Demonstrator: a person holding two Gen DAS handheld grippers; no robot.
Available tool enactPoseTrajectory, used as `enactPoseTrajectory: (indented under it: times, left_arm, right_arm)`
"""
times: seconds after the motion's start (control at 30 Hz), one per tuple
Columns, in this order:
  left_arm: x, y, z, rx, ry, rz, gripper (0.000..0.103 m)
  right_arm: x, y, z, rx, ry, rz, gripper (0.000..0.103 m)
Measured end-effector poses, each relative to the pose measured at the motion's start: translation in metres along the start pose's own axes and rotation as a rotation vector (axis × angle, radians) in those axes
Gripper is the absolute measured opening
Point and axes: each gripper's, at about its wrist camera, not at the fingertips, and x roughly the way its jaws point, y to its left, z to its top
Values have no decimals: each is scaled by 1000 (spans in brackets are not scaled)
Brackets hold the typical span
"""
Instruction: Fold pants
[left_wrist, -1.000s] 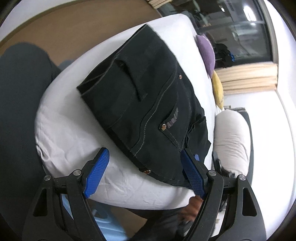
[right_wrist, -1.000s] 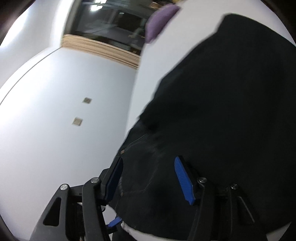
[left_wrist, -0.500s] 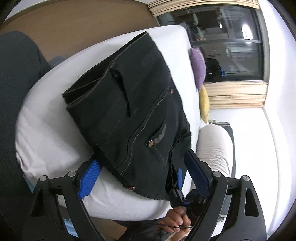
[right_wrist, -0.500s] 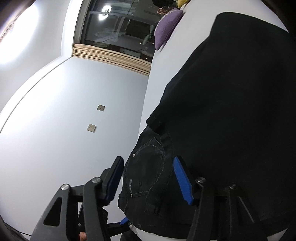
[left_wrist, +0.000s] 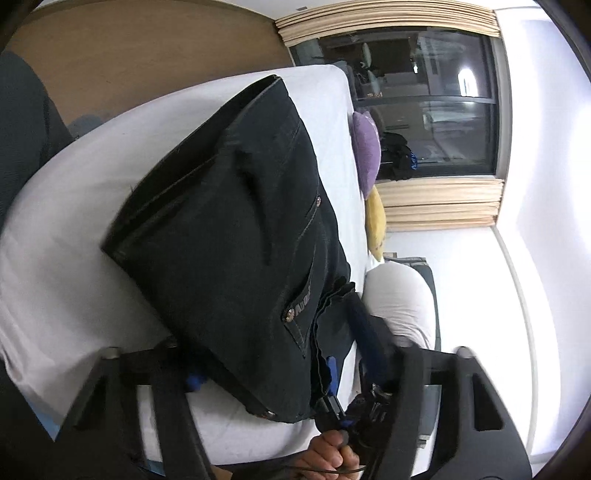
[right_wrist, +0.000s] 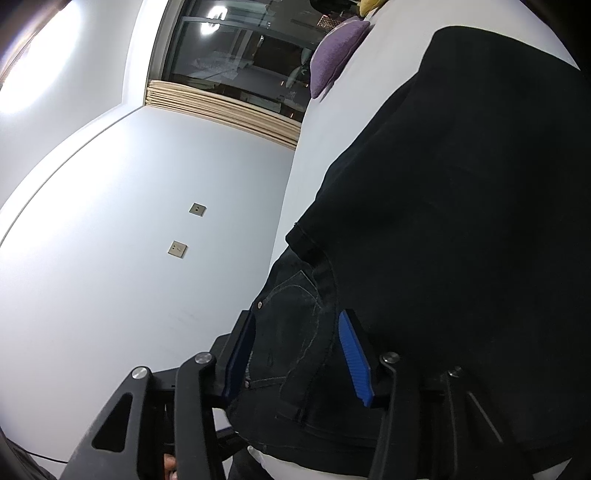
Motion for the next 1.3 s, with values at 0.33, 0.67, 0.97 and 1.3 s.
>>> enactPoseTrajectory:
  times: [0.33, 0.67, 0.97, 1.3]
  left_arm:
    - [-2, -41, -3, 239, 12, 124, 17]
    - [4, -73, -10, 392, -5, 204, 15]
    - [22, -129, -28, 627, -38, 291, 15]
    - [101, -250, -93, 1101, 20, 332, 15]
  right_arm:
    - [2, 28, 25, -22, 46, -1, 51]
    - [88, 21, 45, -22, 372, -188, 49]
    - [85, -3, 48, 32, 380, -255, 0]
    - [28, 4, 67, 48, 276, -25, 55]
